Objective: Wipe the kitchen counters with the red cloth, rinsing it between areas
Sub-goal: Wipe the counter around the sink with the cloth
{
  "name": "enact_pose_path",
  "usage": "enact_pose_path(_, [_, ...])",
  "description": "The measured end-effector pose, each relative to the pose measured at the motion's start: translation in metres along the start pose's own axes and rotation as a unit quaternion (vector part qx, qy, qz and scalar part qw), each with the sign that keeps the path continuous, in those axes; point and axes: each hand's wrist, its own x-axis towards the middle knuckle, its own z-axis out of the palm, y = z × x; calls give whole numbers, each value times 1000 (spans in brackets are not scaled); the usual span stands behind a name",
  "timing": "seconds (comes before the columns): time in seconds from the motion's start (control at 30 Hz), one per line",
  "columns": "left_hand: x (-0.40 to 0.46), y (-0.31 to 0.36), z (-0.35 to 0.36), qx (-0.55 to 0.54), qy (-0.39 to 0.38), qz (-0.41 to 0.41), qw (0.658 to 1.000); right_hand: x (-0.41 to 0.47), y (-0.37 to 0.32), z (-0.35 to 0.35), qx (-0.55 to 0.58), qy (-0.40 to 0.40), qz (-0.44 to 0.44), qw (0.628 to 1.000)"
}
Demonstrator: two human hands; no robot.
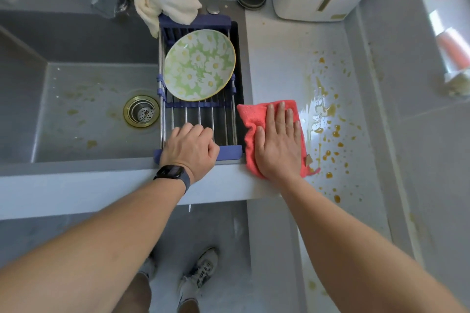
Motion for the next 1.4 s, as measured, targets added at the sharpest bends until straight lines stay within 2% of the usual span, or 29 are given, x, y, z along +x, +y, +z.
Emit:
enact_pose_path(0.2, [1, -2, 4, -1, 9, 13, 1000, 41, 4, -8, -16, -15, -59, 998])
enact_pose_path(0.57, [3, -3, 9, -19, 33, 21, 999, 179, -15, -27, -37, -3, -133, 990])
enact_pose_path(0.9, [3, -5, 10, -45, 48, 25, 997, 267, -27, -38, -38, 6, -158, 987])
enact_pose_path(1.2, [1, -6, 11, -42, 54, 29, 997, 258, -30, -30, -27, 36, -120, 992])
enact_pose_path(1.4, [1, -4, 10, -15, 27, 9, 999, 165, -13, -20, -13, 47, -100, 994])
